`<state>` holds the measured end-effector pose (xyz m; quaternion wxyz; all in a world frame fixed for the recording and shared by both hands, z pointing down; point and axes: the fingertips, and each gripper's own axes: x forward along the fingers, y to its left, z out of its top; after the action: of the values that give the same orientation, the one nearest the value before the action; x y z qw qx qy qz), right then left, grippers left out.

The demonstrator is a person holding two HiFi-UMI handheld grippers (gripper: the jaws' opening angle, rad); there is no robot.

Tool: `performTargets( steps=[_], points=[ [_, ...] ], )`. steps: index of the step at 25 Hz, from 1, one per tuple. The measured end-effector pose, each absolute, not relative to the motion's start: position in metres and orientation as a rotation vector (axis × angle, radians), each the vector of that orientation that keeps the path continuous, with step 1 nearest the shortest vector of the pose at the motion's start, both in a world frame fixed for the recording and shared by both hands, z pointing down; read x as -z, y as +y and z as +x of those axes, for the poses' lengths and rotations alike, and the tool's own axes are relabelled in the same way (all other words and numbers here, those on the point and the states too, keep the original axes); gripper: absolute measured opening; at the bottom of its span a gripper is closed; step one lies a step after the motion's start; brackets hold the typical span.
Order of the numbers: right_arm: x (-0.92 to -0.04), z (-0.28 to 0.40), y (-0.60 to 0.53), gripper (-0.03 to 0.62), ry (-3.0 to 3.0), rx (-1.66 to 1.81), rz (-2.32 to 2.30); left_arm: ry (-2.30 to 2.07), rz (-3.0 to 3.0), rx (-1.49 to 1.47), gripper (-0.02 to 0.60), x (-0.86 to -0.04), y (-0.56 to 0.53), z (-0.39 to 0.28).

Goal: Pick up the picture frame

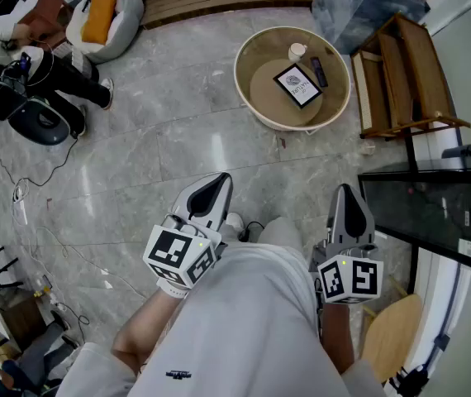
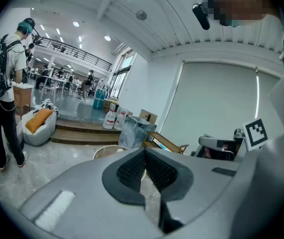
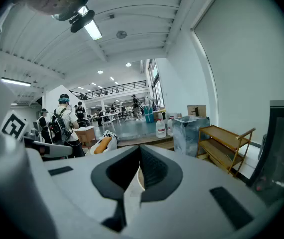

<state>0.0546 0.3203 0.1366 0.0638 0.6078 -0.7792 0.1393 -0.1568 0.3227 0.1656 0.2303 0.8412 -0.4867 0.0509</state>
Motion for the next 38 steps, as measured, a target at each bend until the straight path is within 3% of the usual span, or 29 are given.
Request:
performTargets(
  steps=[11, 23, 38],
  points=[
    [-0.152, 0.072, 0.363, 0.006, -2.292, -0.540, 1.870, -1.284, 2.397, -0.164, 0.003, -0.149, 0.347, -0.119],
    [-0.160, 0.026, 0.374, 0.008, -2.329, -0.562, 1.884, -1.274, 2.411, -0.190, 0.003, -0.155, 0.358, -0.158],
    [-0.169, 0.025, 0.296, 0.005, -2.415, -0.509, 1.803, -1.192, 2.435, -0.262, 0.003, -0.170, 0.273, -0.131]
  ],
)
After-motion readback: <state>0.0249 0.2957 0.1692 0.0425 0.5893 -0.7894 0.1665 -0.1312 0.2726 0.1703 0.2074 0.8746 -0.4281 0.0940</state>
